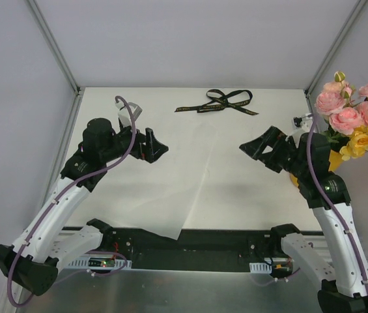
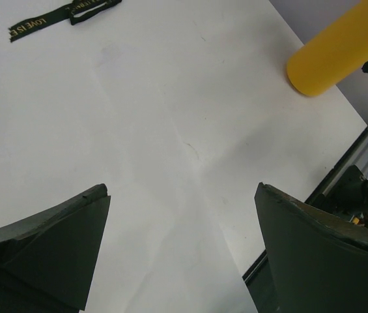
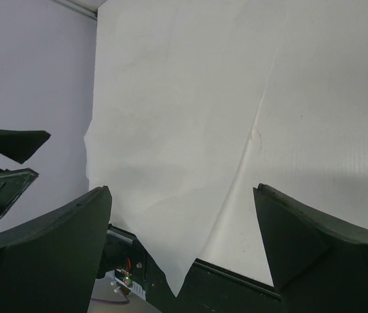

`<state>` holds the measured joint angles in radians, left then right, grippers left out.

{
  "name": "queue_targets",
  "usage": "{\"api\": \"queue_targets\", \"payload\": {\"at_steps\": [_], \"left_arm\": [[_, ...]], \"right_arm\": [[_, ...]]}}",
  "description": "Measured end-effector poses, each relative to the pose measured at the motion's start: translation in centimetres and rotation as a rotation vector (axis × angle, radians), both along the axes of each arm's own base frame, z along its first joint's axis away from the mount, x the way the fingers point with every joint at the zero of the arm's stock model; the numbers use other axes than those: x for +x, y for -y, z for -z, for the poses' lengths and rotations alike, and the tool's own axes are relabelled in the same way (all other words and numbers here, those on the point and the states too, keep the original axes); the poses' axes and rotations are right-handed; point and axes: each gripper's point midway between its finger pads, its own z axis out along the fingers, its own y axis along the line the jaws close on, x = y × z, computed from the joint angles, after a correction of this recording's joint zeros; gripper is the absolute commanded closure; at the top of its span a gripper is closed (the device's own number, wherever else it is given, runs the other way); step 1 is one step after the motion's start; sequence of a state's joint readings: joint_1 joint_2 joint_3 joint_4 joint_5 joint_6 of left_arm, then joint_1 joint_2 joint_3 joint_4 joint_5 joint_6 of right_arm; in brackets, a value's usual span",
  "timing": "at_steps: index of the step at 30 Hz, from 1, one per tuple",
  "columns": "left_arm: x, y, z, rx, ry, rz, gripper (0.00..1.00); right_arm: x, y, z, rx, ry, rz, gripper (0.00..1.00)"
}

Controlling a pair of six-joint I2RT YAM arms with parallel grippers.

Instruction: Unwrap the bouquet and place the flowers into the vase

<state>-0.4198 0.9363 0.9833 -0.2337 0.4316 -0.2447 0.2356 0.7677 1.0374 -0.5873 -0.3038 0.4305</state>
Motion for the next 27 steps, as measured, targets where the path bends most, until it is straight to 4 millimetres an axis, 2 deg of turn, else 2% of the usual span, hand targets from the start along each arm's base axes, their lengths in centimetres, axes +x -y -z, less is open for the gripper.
{"api": "queue_targets", "payload": {"at_steps": [3,6,15,27], "left_arm": [[-0.2,-0.5,-0.6,0.007,0.039,-0.024,0.01],[-0.4,-0.9,-1.2,0.013,0.074,-0.036,0.01],[-0.4,-1.1,-1.1,0.032,0.095,-0.041,0.01],[-0.5,-1.2,-1.0,0.038,0.092,-0.04,0.01]], "right_arm": [[-0.1,0.4,1.6,0.011,-0.045,0.046,0.0],[-0.4,0.7,2.2,0.023,-0.054,0.069,0.0],[-0.9,0.8,0.6,0.063,0.027,0.079,0.01],[-0.6,0.4,0.1,0.081,0.038,0.064,0.0]]}}
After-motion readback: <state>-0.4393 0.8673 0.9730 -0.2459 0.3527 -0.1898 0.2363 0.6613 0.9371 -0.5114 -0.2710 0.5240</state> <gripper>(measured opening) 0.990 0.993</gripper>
